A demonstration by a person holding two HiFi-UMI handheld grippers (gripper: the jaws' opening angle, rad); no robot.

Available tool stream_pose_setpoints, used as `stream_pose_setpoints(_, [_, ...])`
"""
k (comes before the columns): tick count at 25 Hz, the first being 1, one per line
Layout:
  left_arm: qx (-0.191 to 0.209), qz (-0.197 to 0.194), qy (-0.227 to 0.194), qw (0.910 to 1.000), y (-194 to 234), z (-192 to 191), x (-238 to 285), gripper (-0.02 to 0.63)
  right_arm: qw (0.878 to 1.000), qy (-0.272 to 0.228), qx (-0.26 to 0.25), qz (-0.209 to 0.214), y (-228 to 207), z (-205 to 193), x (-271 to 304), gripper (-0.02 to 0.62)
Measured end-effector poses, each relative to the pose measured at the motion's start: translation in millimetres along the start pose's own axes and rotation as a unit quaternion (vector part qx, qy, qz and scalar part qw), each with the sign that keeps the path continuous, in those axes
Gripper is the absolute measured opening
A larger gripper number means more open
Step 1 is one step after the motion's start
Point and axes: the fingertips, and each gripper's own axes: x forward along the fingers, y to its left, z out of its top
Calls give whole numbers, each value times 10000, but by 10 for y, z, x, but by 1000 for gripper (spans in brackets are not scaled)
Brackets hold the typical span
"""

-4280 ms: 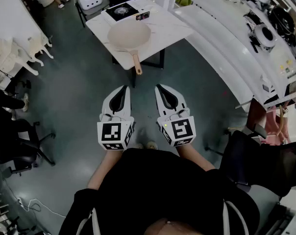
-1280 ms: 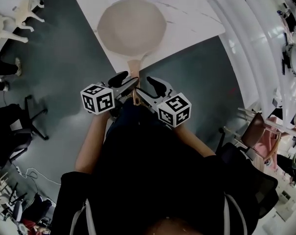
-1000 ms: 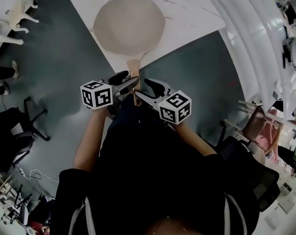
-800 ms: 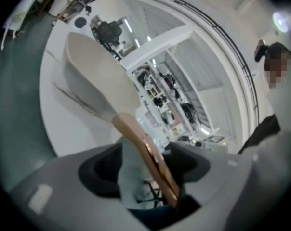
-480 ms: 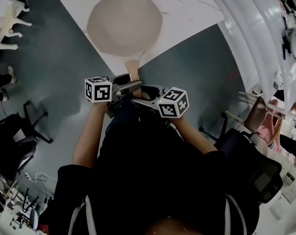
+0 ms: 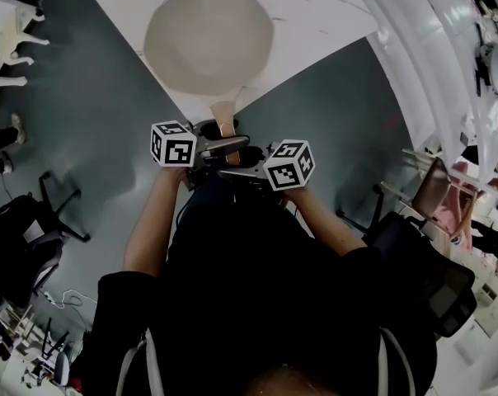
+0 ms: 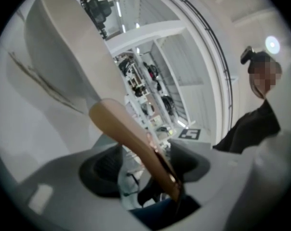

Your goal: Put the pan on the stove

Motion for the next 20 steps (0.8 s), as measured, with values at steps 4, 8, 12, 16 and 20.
stream_pose_setpoints(4, [245,-160,1,9996,-30,17,42,308,9999,62,-12,161,12,18,37,238])
stream_pose_setpoints(8, [485,-217,42,9986,-72,18,80,284,9996,88,-130,248,31,47,72,235])
stream_pose_setpoints(12, [544,-158,33,9984,-76,26,83,270,9995,107,-122,258,44,62,93,196])
stream_pose_setpoints(16, [486,-126,-82,9987,-92,23,71,247,9994,-113,-192,261,61,68,87,189])
stream_pose_setpoints(20, [520,-38,-75,9986,-79,26,93,244,9986,-307,-297,299,50,88,64,189])
